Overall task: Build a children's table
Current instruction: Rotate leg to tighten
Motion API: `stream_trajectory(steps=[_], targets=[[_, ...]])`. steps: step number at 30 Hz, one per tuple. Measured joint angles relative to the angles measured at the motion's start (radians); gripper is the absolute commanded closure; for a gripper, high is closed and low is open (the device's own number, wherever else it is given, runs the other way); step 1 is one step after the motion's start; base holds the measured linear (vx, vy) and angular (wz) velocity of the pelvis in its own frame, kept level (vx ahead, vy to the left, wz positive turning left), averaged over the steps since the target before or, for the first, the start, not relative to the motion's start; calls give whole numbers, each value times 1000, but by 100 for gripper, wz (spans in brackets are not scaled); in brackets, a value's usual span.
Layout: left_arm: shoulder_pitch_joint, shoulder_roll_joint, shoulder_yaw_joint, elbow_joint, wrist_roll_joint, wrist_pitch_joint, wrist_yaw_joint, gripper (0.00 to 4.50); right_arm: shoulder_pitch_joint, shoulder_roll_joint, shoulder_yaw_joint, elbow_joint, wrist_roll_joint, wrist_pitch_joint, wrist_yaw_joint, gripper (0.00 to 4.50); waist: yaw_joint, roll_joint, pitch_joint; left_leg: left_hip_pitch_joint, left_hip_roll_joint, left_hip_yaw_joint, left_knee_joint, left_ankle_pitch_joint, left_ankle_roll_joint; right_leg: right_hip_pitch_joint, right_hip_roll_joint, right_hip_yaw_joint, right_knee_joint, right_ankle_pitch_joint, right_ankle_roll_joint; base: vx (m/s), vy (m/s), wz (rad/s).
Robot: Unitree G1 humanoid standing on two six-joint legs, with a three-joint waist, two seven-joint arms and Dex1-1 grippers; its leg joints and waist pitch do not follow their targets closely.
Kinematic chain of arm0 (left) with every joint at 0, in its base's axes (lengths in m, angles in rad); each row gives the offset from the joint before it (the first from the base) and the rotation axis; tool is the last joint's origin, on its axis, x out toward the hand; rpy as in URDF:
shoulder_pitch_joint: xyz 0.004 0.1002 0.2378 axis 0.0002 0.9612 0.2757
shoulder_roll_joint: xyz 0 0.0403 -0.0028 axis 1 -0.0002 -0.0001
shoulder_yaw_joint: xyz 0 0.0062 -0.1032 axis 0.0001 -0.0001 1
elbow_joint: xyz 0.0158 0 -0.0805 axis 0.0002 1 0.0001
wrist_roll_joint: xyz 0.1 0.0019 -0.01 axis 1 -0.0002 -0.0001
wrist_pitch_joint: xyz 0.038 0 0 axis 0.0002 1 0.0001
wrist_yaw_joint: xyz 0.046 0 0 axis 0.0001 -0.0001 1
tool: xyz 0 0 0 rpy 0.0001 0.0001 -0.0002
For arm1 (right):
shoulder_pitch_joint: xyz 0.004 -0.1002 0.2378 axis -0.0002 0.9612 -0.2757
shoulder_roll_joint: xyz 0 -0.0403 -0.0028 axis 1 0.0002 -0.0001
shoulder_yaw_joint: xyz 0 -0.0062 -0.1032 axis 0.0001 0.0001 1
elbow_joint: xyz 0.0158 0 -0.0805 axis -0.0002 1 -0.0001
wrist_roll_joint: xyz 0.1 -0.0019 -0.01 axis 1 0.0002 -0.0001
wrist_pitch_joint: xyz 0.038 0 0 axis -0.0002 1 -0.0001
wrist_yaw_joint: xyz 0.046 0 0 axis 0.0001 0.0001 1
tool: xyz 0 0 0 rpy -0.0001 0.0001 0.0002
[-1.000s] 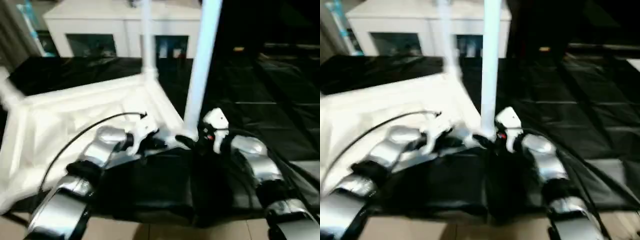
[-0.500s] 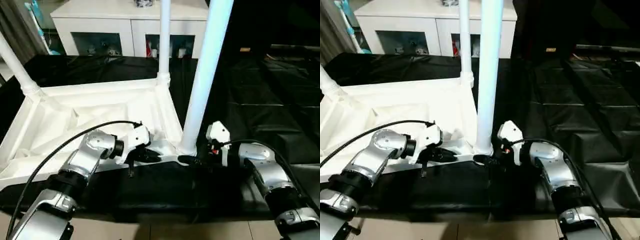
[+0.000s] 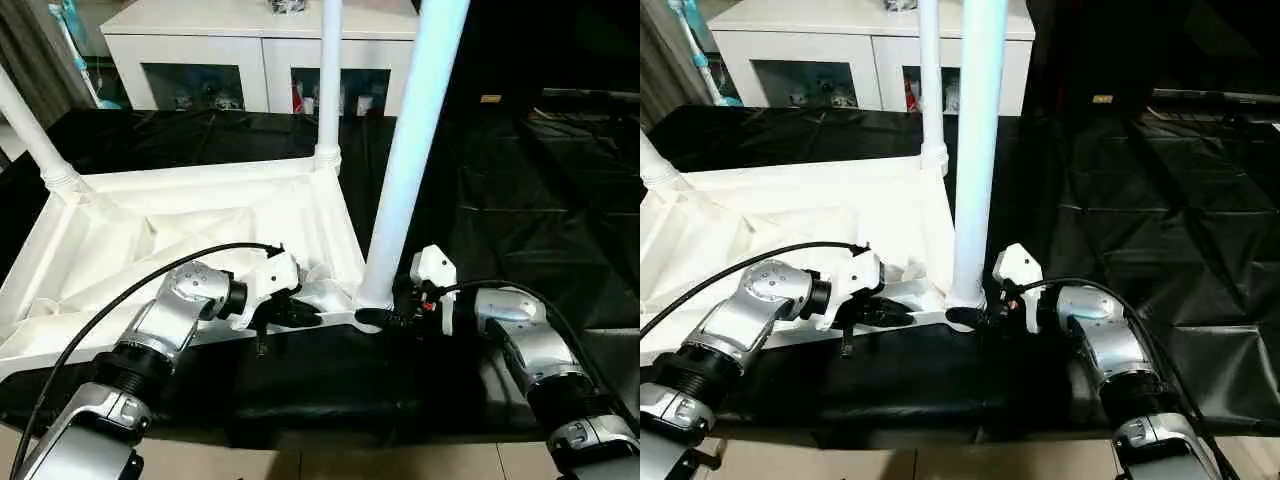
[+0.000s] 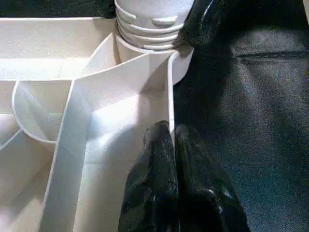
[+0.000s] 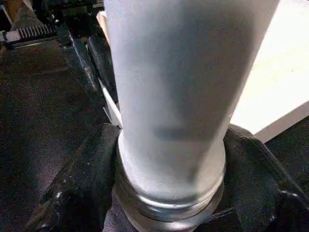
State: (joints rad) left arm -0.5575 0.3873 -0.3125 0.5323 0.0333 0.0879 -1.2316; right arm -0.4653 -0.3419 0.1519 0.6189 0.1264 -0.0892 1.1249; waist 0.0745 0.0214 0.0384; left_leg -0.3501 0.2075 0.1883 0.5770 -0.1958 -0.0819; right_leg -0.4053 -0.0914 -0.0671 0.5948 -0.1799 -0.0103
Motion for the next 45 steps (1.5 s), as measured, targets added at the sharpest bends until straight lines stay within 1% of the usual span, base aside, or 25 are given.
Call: stream_trajectory(steps=[2, 11, 14, 17, 20, 22, 24, 26, 31, 34, 40, 41, 42, 43, 45], targets=[[1, 1, -1, -5, 0, 5, 0, 450, 0, 1, 0, 2, 2, 0, 1, 176, 0, 0, 0, 0, 0, 0, 0, 0, 0, 0, 0, 0, 0, 0, 0, 0, 0, 0], [1, 3, -2, -7, 0, 14, 0, 450, -1, 6, -1, 11, 9, -1, -3, 178, -2, 0, 0, 0, 0, 0, 0, 0, 0, 0, 0, 0, 1, 0, 0, 0, 0, 0], [0, 4, 1, -3, 1, 19, 10, 450, -3, 21, -3, 25, 3, -6, -31, 178, -8, 0, 0, 1, 0, 0, 1, 0, 0, 0, 0, 0, 2, 0, 0, 0, 0, 0], [-14, -7, 13, 27, 4, 39, 47, 450, -21, 53, -6, 65, -14, -24, -117, 178, -20, 0, 0, 2, 0, 0, 3, -3, -5, 1, 0, 1, 3, 2, -2, 0, 0, 0], [-64, -63, 30, 110, 20, 61, 135, 450, -46, 123, -41, 118, -32, -14, -296, 178, -28, 0, -1, 3, -1, -1, 4, -3, -6, 2, 0, 1, 2, 4, -3, 0, 0, 0], [-99, -121, 45, 178, 30, 70, 221, 450, -54, 175, -80, 140, -39, 11, -426, 178, -29, 0, -1, 3, -2, -1, 5, -3, -6, 3, 0, 3, 2, 4, -3, 0, 0, 0], [-127, -161, 54, 223, 31, 84, 285, 450, -72, 204, -105, 160, -43, 33, -525, 179, -29, 0, -1, 2, -2, -1, 5, -3, -6, 3, -1, 3, 1, 4, -2, 0, 0, 0], [-165, -210, 71, 284, 31, 101, 362, 450, -108, 248, -141, 203, -43, 56, -656, 180, -30, 0, -1, 2, -2, -2, 8, -3, -6, 4, -1, 3, 1, 4, -1, 0, 0, 0], [-243, -298, 92, 411, 36, 100, 507, 450, -194, 303, -190, 307, -44, 78, -883, 180, -31, 0, -1, 1, -2, -2, 9, -3, -6, 4, -1, 3, -1, 3, 0, 0, 0, 0], [-267, -320, 98, 462, 42, 82, 541, 450, -218, 313, -194, 335, -59, 83, -944, 180, -29, 0, -1, 2, -2, -3, 8, -3, -6, 5, -1, 2, -1, 4, 0, 0, 0, 0], [-282, -323, 98, 503, 49, 51, 542, 450, -240, 320, -200, 367, -64, 82, -965, 180, -26, 2, -3, 2, -2, -4, 8, -3, -6, 6, -1, 2, -1, 4, -1, 0, 0, 0], [-284, -323, 98, 507, 50, 46, 542, 450, -240, 321, -202, 369, -65, 79, -965, 124, -26, 2, -3, 2, -2, -4, 8, -3, -6, 6, -1, 2, -1, 4, 0, 0, 0, 0], [-286, -323, 98, 515, 52, 38, 542, 450, -241, 321, -203, 372, -68, 75, -965, 124, -26, 2, -3, 2, -2, -4, 8, -3, -6, 6, -1, 2, -1, 4, 0, 0, 0, 0], [-289, -323, 98, 525, 53, 28, 542, 450, -241, 322, -203, 376, -68, 68, -963, 110, -26, 2, -3, 2, -2, -4, 8, -3, -6, 6, -1, 2, -1, 4, 0, 0, 0, 0], [-291, -320, 98, 533, 60, 13, 542, 450, -241, 326, -202, 379, -68, 57, -961, 104, -27, 3, -3, 2, -2, -4, 7, -3, -6, 6, -1, 2, -1, 3, 0, 0, 0, 0]])
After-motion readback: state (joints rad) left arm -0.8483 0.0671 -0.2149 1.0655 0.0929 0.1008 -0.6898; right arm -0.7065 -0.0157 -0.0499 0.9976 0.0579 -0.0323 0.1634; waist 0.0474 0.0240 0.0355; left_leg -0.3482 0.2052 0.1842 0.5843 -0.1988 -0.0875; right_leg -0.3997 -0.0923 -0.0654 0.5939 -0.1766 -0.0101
